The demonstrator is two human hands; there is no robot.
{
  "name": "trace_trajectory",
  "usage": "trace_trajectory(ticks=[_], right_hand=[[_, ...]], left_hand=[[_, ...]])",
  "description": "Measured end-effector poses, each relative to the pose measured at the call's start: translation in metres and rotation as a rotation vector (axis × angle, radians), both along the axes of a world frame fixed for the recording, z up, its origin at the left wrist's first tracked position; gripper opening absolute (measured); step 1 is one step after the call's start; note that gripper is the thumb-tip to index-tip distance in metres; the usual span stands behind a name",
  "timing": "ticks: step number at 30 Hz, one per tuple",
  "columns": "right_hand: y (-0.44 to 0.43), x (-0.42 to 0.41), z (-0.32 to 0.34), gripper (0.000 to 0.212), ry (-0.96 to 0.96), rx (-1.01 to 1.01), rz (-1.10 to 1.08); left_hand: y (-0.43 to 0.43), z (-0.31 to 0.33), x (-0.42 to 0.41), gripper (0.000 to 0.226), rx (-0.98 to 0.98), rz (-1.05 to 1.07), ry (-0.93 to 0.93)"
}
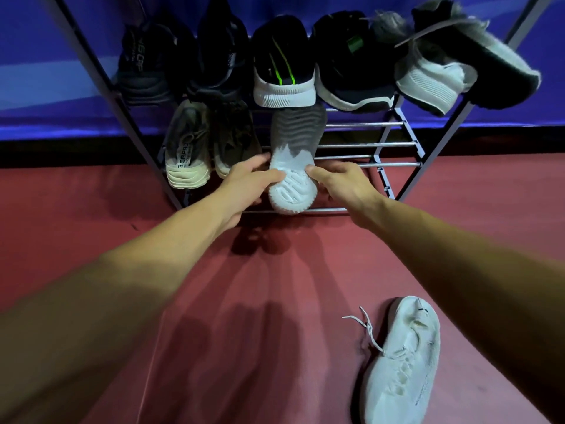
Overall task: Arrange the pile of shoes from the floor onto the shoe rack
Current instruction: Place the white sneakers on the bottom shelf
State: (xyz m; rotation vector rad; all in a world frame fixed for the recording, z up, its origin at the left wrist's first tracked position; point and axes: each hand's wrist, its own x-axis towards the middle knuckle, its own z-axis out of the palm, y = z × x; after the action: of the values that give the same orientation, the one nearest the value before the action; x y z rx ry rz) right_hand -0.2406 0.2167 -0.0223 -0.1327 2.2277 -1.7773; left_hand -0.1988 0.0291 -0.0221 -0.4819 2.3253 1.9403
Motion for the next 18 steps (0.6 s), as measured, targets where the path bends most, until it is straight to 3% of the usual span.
trace_trajectory(ticks=[4, 6, 9, 13, 18], right_hand=[[-0.009, -0.003, -0.001, 0.012, -0.031, 0.037, -0.02], [-0.01, -0.003, -0.001, 0.009, -0.065, -0.039, -0.008], [-0.012, -0.004, 0.003, 0.026, -0.116, -0.179, -0.004], [-0.013, -0.008, 0.009, 0.012, -0.153, -0.314, -0.047], [-0.017, -0.011, 0.002, 0.02, -0.127, -0.271, -0.073]], left_hand=[[0.001, 0.007, -0.007, 0.047, -0.006, -0.027, -0.025], [0.002, 0.01, -0.012, 0.049, -0.028, 0.003, -0.036], [0.002, 0.01, -0.019, 0.057, -0.013, 0.103, -0.033], [0.0, 0.013, -0.021, 0.054, -0.045, 0.05, -0.084], [-0.002, 0.014, -0.027, 0.052, 0.004, 0.048, -0.128]])
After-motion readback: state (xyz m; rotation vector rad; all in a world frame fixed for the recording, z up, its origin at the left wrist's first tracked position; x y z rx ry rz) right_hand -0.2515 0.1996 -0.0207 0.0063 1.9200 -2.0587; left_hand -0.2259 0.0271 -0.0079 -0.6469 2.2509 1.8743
